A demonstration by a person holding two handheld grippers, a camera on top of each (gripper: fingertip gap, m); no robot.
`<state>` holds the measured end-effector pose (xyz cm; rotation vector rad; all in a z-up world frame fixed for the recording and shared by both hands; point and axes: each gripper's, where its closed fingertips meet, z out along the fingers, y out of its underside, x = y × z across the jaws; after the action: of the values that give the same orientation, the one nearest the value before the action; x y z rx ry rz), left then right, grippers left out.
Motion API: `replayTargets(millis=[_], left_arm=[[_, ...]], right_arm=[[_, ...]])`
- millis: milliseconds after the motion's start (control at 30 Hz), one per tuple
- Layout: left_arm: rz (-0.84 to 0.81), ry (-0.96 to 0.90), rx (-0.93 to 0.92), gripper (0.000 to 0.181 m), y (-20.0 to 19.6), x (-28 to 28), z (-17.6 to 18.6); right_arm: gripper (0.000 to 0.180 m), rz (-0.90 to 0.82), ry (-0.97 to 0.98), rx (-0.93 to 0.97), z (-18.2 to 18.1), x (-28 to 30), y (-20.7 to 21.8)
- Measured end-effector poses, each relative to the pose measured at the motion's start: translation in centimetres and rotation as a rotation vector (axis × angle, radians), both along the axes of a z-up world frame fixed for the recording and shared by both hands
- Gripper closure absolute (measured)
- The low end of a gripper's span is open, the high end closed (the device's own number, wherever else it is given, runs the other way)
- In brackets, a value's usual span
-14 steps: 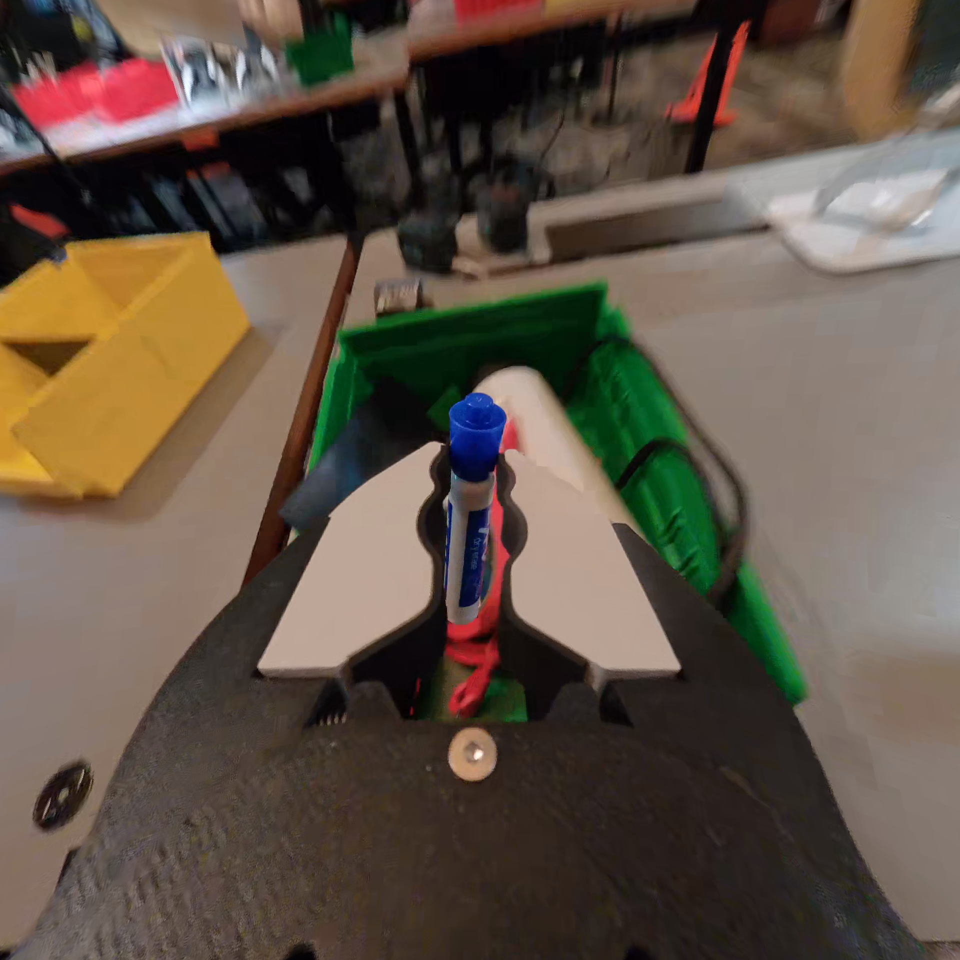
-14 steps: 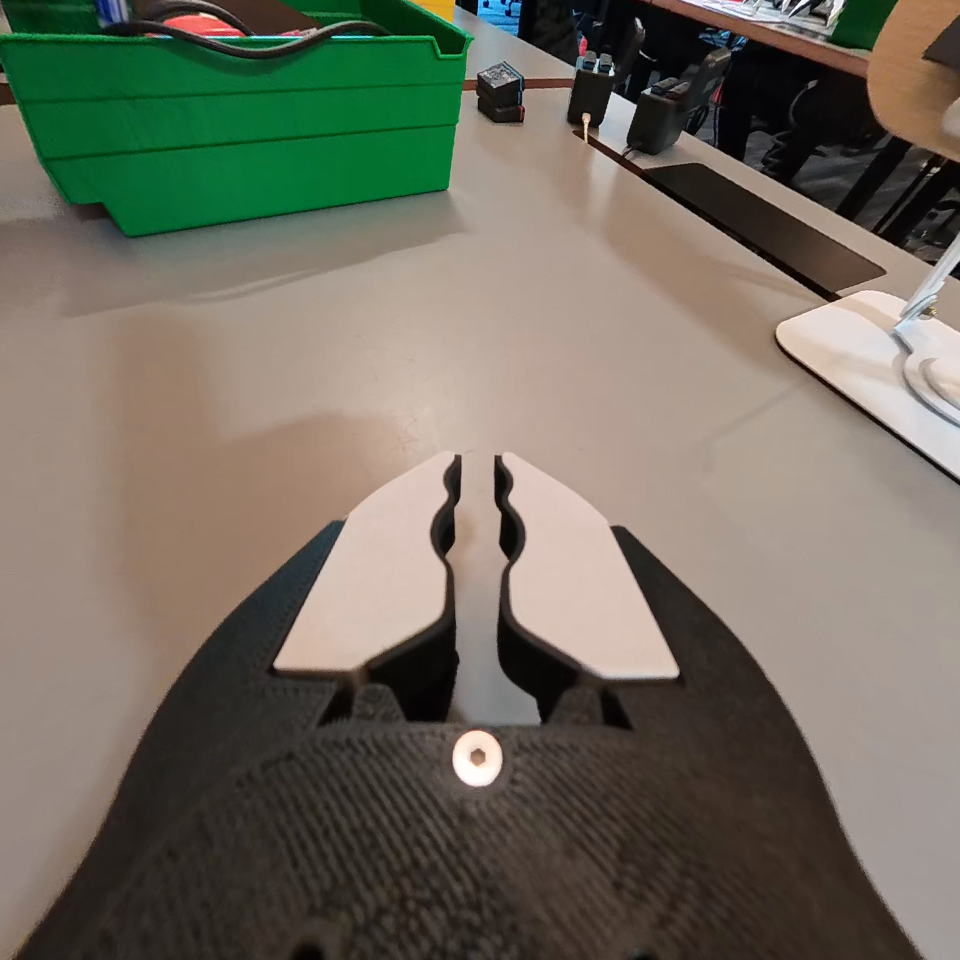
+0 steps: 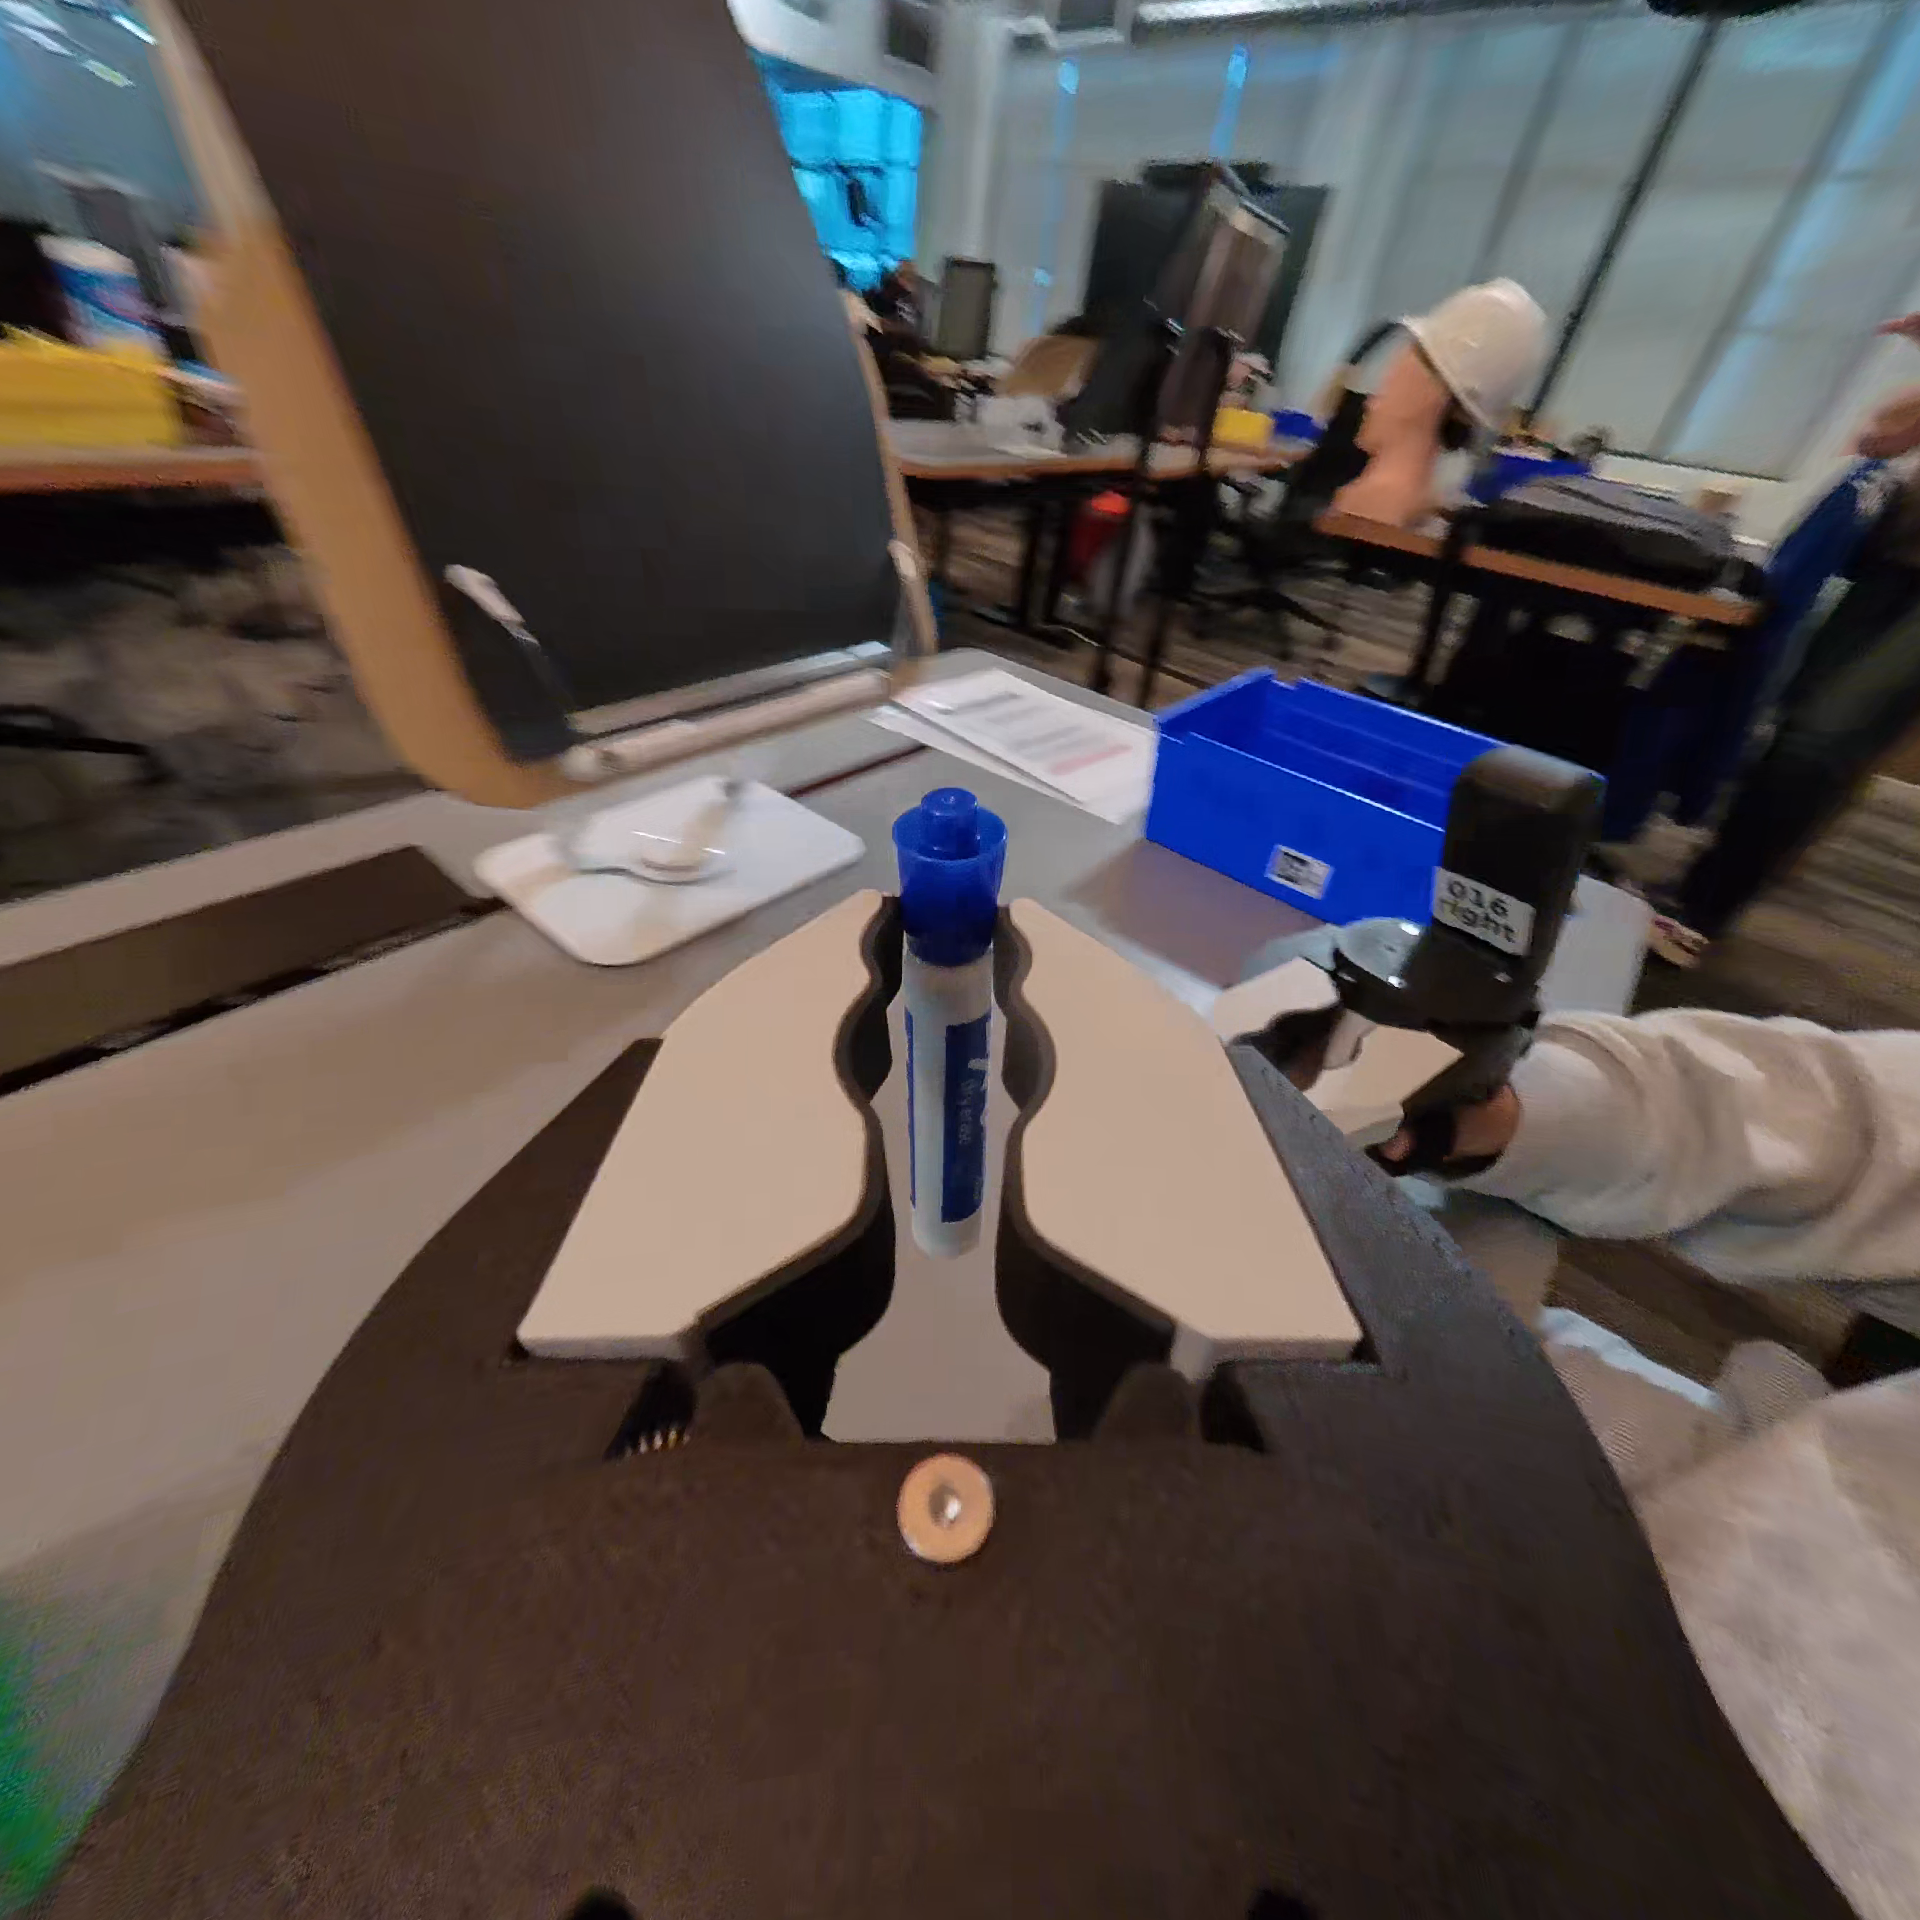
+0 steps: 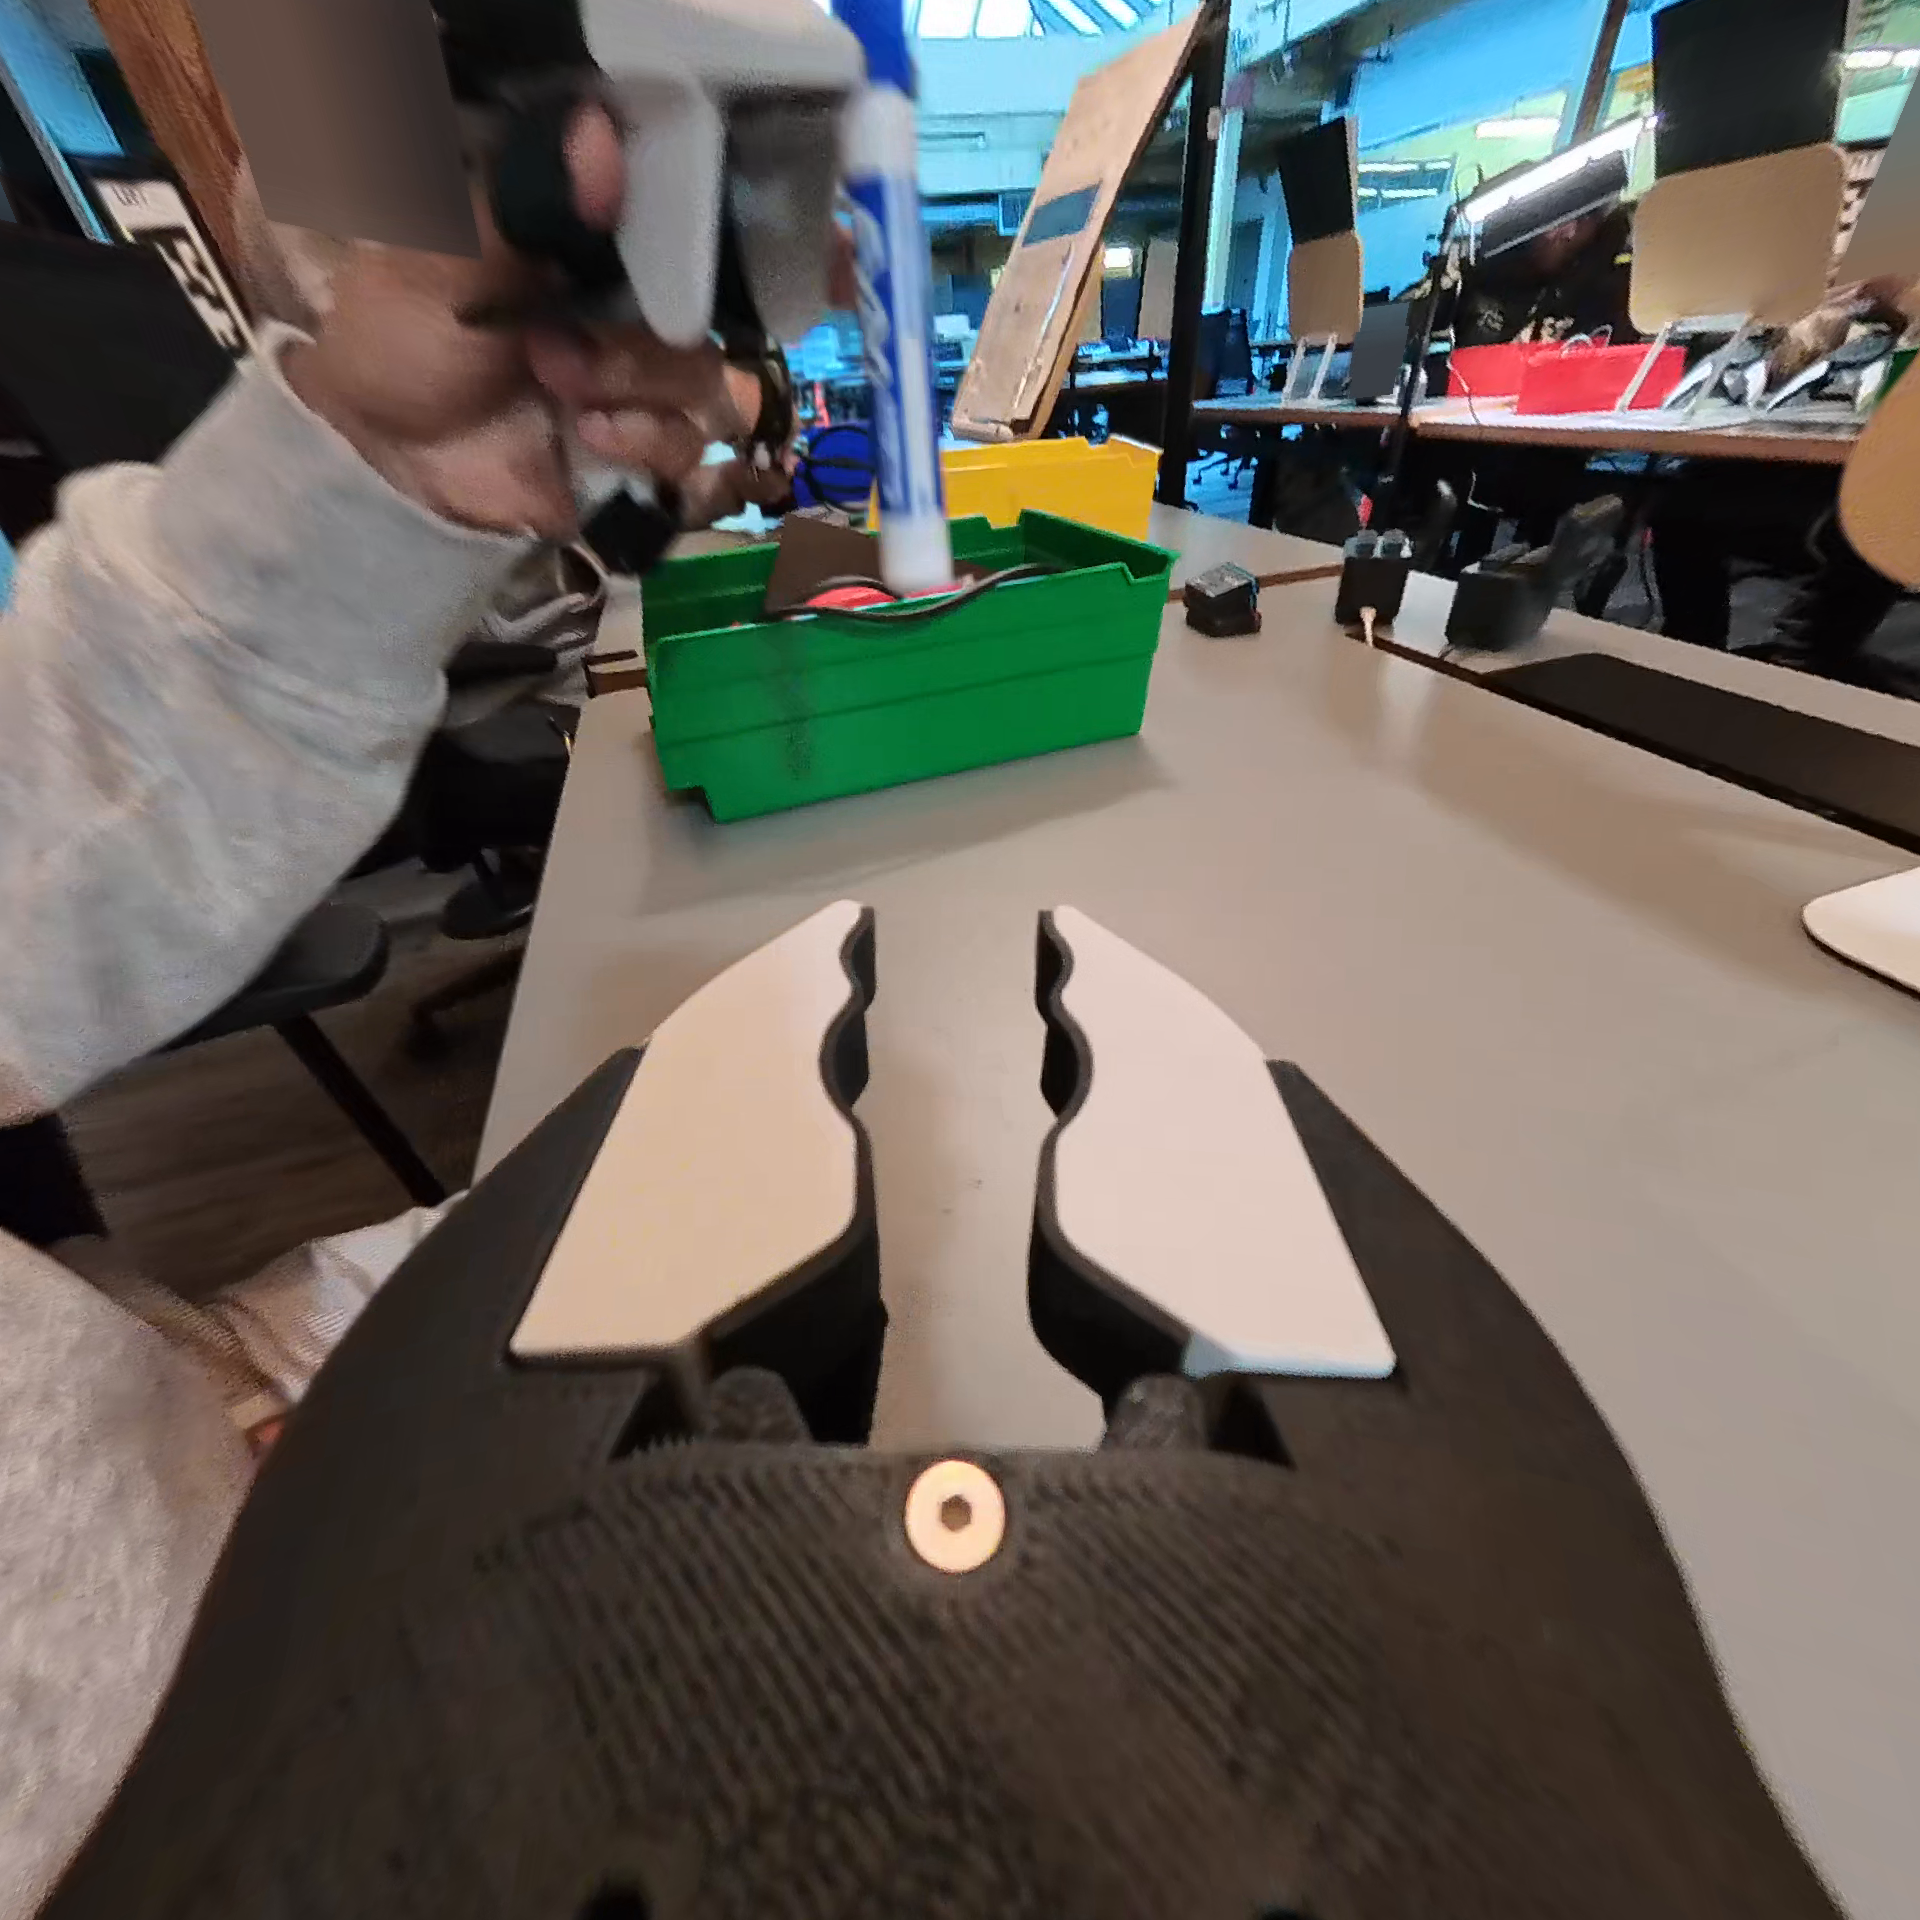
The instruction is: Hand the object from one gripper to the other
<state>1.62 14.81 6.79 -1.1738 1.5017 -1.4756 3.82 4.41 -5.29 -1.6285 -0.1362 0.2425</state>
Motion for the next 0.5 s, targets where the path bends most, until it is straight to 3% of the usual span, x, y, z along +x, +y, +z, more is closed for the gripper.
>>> replayTargets(millis=[33, 167, 300, 500], left_arm=[[-0.049, 0.025, -0.01, 0.162, -1.7, 1.2, -1.1], [-0.238, 0.08, -0.05, 0.163, -7.8, 4.1, -4.0], [-0.409, 0.039, -0.084, 0.164, -12.3, 4.9, -4.4], [-0.542, 0.042, -0.138, 0.164, -15.3, 5.3, -5.0]], right_arm=[[0.149, -0.001, 0.003, 0.006, 0.1, 0.1, -0.3], [0.145, -0.001, 0.024, 0.002, -0.3, 0.6, -1.5], [0.14, 0.014, 0.049, -0.02, -1.1, 0.7, -2.4], [0.159, -0.009, 0.027, -0.015, -1.3, 1.0, -3.5]])
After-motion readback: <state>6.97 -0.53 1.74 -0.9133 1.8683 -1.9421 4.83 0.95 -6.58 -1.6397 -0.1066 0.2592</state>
